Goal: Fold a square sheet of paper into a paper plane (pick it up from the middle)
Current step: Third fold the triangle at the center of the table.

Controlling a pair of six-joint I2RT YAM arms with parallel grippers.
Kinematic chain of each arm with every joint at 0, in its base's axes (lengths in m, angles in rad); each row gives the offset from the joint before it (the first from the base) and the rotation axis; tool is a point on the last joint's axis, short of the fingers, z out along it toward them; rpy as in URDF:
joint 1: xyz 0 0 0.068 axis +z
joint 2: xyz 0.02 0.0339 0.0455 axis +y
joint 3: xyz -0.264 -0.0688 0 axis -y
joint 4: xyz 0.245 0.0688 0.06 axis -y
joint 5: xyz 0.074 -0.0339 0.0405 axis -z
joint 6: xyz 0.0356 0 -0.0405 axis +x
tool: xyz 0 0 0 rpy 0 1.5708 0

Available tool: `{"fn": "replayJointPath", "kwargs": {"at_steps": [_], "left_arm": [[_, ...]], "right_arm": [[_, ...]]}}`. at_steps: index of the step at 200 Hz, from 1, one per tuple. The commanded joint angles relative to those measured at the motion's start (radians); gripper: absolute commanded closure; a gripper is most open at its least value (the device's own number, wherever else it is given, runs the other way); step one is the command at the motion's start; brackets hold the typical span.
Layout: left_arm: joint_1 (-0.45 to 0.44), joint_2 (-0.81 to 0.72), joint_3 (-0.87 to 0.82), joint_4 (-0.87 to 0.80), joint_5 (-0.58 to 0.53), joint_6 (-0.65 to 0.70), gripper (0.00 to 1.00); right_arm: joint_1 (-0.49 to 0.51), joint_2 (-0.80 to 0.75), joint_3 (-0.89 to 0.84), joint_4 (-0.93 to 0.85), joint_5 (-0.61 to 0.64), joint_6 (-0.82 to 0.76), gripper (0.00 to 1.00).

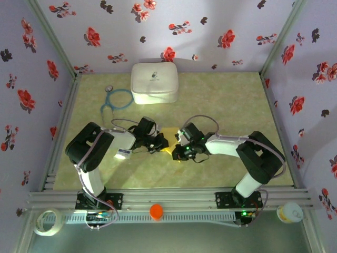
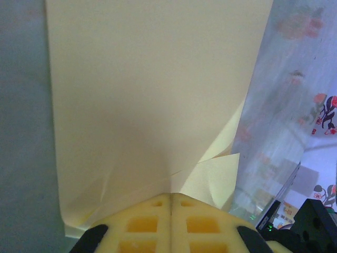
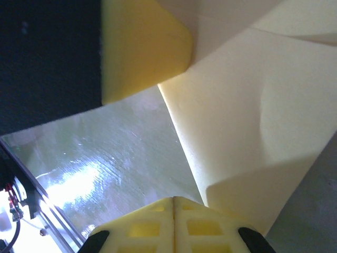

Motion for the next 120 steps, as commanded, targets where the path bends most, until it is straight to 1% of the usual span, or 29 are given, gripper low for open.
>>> {"fn": "replayJointPath", "kwargs": {"at_steps": [1, 40, 120], "left_arm": [[0.015, 0.051, -0.01, -0.092, -0.07, 0.029, 1.0], [0.015, 0.054, -0.01, -0.092, -0.07, 0.029, 1.0], [0.015, 0.055, -0.01, -0.092, -0.069, 0.029, 1.0]], "right_arm": [[0.0, 0.016, -0.003, -0.05, 0.036, 0.005, 0.93], [-0.011, -0.019, -0.066, -0.006, 0.057, 0.044, 0.93], [-0.029, -0.073, -0.192, 0.126, 0.008, 0.136, 0.91]]}}
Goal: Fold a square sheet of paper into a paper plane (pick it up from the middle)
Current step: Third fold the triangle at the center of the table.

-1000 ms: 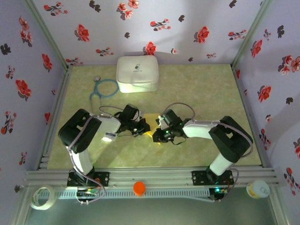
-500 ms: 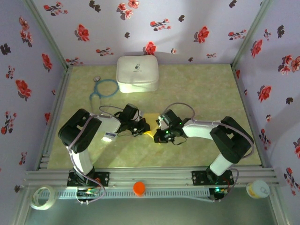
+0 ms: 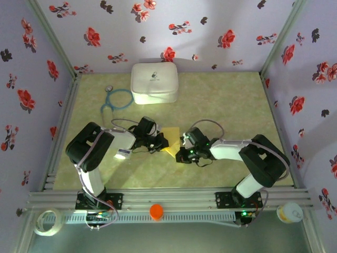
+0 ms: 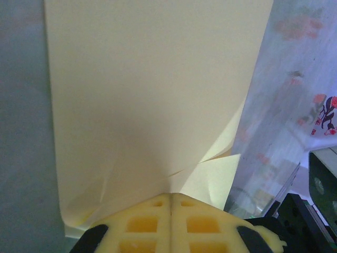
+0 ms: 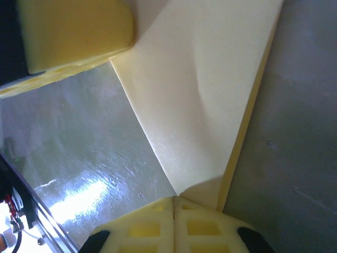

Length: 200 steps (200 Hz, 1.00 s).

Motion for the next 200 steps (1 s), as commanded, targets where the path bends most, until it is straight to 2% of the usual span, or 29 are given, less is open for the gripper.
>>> {"fn": "replayJointPath", "kwargs": {"at_steps": [1, 44, 82, 131, 176, 200], "left_arm": [[0.014, 0.052, -0.013, -0.092, -0.07, 0.029, 1.0], [0.014, 0.053, -0.016, -0.084, -0.069, 0.027, 1.0], [0.014, 0.051, -0.007, -0.096, -0.068, 0.044, 1.0], [0.017, 0.045, 0.01, -0.112, -0.071, 0.067, 1.0], [0.017, 0.04, 0.011, -0.108, -0.067, 0.067, 1.0], [0.017, 0.017, 0.02, -0.109, -0.061, 0.074, 1.0]], "right_arm": [[-0.009, -0.018, -0.054, -0.012, -0.002, 0.048, 0.91], [-0.03, -0.11, -0.125, 0.025, -0.014, 0.098, 0.91], [-0.035, -0.2, -0.035, -0.034, -0.009, 0.099, 0.93], [-0.036, -0.017, 0.113, -0.037, -0.019, 0.093, 0.95], [-0.036, 0.079, 0.109, 0.017, -0.01, 0.13, 0.95], [-0.036, 0.102, 0.088, -0.059, 0.046, 0.119, 0.98]]}}
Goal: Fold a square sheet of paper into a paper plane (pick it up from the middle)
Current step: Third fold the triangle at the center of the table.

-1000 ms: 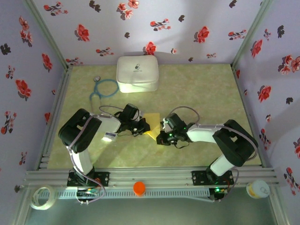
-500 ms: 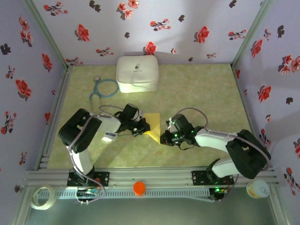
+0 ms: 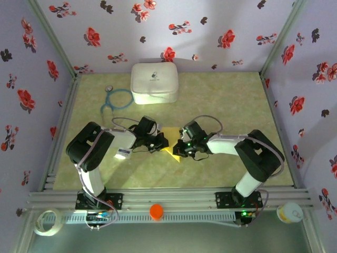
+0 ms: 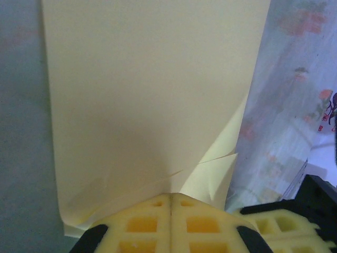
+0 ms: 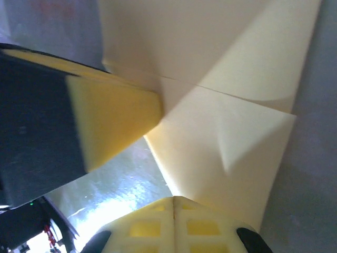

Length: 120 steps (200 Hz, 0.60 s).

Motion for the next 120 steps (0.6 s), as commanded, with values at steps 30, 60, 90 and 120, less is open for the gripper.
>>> {"fn": "replayJointPath", "kwargs": {"at_steps": [30, 60, 90, 120], "left_arm": [[0.014, -0.041, 0.029, -0.091, -0.049, 0.028, 0.99], [0.004, -0.094, 0.05, -0.106, -0.058, 0.012, 0.93], [-0.025, -0.084, 0.06, -0.125, -0.069, -0.014, 0.98], [-0.05, -0.041, 0.08, -0.131, -0.075, -0.025, 1.0]], "right_arm": [[-0.003, 0.033, -0.068, -0.025, 0.057, 0.051, 1.0], [-0.003, 0.042, -0.073, 0.032, 0.064, 0.115, 1.0], [0.0, 0.051, -0.092, 0.122, 0.069, 0.196, 1.0], [0.002, 0.056, -0.11, 0.168, 0.083, 0.244, 1.0]]}}
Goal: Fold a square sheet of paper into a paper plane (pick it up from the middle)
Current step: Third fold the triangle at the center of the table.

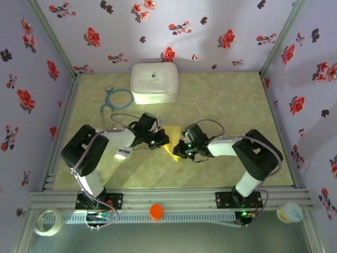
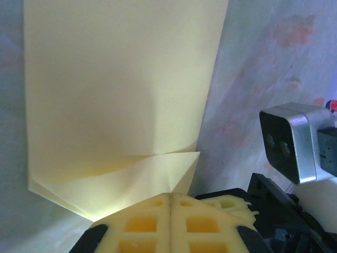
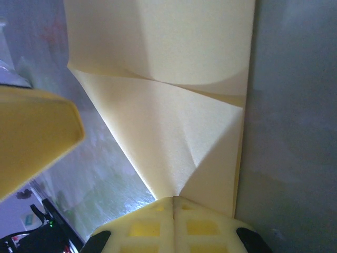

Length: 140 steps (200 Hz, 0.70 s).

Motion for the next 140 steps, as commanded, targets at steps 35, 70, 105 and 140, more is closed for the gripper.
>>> {"fn": "replayJointPath", "kwargs": {"at_steps": [35, 70, 105, 140], "left_arm": [[-0.024, 0.084, 0.044, -0.045, -0.024, -0.029, 1.0], [0.001, 0.089, 0.028, -0.101, -0.095, -0.019, 1.0], [0.057, 0.1, -0.007, -0.042, -0.094, -0.009, 1.0], [0.105, 0.107, -0.022, -0.02, -0.084, 0.014, 1.0]], "right_arm": [[0.004, 0.042, -0.039, 0.007, 0.069, 0.078, 1.0], [0.003, 0.035, -0.061, -0.008, 0.091, 0.076, 1.0], [0.005, 0.041, -0.071, -0.027, 0.094, 0.06, 1.0], [0.007, 0.042, -0.081, -0.025, 0.099, 0.06, 1.0]]}}
